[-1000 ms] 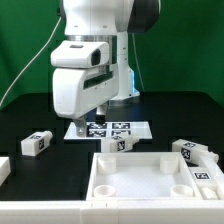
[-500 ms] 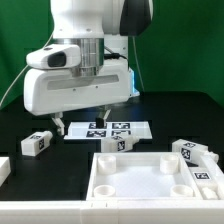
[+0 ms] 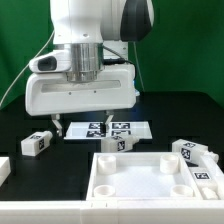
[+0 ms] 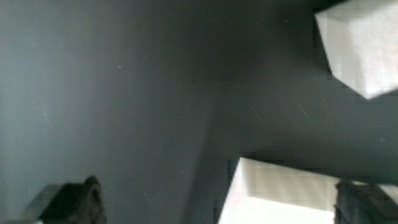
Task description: Assemble one leg
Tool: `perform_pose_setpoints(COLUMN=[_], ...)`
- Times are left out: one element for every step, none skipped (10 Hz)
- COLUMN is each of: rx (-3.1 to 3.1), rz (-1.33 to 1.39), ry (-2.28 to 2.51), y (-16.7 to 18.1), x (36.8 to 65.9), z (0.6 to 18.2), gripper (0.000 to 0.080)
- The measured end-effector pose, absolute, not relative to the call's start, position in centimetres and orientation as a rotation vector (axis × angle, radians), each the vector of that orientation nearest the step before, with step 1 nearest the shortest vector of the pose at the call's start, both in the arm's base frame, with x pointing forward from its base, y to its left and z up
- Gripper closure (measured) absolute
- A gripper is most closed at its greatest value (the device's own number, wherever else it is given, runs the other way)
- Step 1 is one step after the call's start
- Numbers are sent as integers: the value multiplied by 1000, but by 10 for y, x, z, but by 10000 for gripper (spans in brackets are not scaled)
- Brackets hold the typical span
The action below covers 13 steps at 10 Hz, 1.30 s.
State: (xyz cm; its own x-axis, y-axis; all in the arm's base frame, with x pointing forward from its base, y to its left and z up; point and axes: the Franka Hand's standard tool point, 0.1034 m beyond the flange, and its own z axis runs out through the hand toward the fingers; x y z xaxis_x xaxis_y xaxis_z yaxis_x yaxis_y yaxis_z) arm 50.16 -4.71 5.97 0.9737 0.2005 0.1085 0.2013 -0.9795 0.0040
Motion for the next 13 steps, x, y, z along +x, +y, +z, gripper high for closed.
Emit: perform_pose_setpoints(rx=[-3102, -3053, -3006, -2985, -2951, -2921, -2893, -2873, -2824, -2762, -2683, -2655, -2657], rz=[-171, -163, -136, -116, -114, -111, -106, -103, -94, -77, -56, -50, -32], ry=[-51, 294, 538, 610, 701, 796, 873, 924, 1037, 1157, 1297, 1335, 1324], y=[-55, -66, -60, -58, -61, -59, -57, -56, -54, -50, -43, -39, -40], x=[499, 495, 494, 493, 493, 494, 494, 494, 493, 490, 486, 486, 485], z=[59, 58, 56, 55, 55, 55, 55, 55, 55, 52, 50, 50, 49], gripper=[150, 150, 150, 150, 150, 150, 150, 150, 150, 150, 150, 150, 150])
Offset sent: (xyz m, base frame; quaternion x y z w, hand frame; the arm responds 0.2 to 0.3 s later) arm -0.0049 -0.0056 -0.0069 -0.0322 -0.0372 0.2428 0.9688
